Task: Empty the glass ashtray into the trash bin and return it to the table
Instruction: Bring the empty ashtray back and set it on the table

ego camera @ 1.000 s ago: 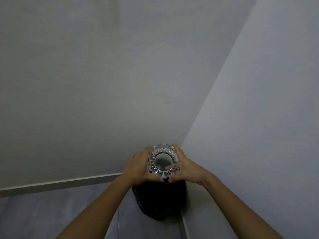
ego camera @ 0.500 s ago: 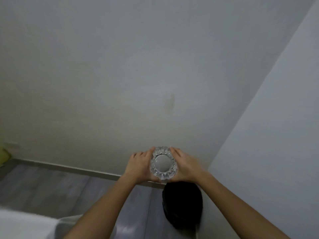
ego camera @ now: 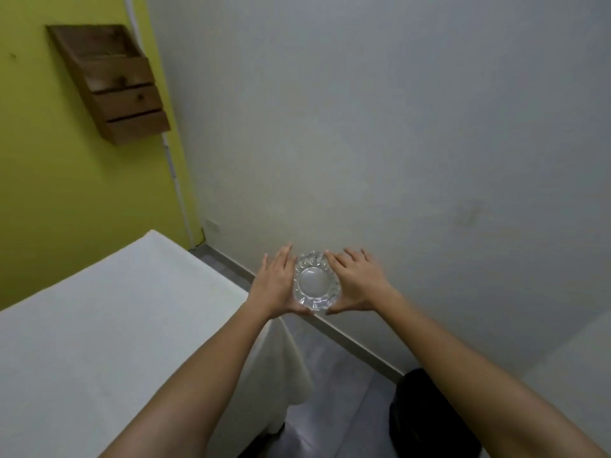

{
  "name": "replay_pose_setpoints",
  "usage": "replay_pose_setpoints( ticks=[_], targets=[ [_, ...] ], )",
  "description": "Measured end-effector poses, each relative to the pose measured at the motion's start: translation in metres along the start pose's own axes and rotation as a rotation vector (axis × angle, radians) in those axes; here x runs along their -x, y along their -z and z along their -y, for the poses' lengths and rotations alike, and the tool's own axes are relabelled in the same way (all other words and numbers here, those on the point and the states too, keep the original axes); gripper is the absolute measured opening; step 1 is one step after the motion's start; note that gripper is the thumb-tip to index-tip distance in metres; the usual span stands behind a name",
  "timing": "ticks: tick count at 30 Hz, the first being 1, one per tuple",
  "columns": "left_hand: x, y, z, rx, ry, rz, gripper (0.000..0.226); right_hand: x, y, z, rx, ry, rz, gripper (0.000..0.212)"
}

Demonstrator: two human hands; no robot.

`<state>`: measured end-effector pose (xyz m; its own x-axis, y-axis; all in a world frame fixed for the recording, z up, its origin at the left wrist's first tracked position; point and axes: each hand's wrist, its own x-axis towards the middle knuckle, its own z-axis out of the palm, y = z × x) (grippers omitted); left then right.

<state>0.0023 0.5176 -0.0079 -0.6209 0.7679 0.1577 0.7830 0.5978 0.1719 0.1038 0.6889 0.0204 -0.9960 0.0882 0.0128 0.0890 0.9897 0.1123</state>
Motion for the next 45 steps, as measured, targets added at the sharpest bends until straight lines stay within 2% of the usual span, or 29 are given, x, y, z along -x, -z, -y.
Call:
replay_pose_setpoints(
  ticks=[4, 7, 11, 15, 20, 25, 33, 38, 45],
  targets=[
    [-0.003, 0.003, 0.005, -0.095, -0.041, -0.009, 0.129, -0.005, 0.003, -0.004, 0.069, -0.003, 0.042, 0.126],
    [0.011, 0.005, 0.014, -0.099, 0.005, -0.001, 0.125, -0.009, 0.002, 0.009, 0.062, 0.025, 0.046, 0.126],
    [0.11, 0.035, 0.131, -0.094, 0.256, 0.022, 0.121, -0.072, 0.004, 0.15, 0.01, 0.31, 0.039, 0.127],
    [0.193, 0.064, 0.216, -0.138, 0.39, 0.033, 0.122, -0.109, 0.005, 0.27, -0.035, 0.429, 0.033, 0.126],
    [0.267, 0.08, 0.289, -0.176, 0.516, 0.067, 0.125, -0.136, 0.008, 0.377, -0.038, 0.55, 0.042, 0.126],
    [0.323, 0.083, 0.336, -0.16, 0.603, 0.132, 0.125, -0.148, 0.001, 0.454, -0.025, 0.634, 0.091, 0.125],
    [0.376, 0.07, 0.362, -0.088, 0.722, 0.209, 0.125, -0.146, -0.02, 0.517, -0.037, 0.7, 0.2, 0.125],
    [0.384, 0.059, 0.366, -0.041, 0.778, 0.217, 0.124, -0.149, -0.029, 0.528, -0.031, 0.723, 0.225, 0.124],
    [0.385, 0.053, 0.375, -0.021, 0.765, 0.246, 0.124, -0.155, -0.035, 0.528, -0.067, 0.724, 0.245, 0.127]
  ],
)
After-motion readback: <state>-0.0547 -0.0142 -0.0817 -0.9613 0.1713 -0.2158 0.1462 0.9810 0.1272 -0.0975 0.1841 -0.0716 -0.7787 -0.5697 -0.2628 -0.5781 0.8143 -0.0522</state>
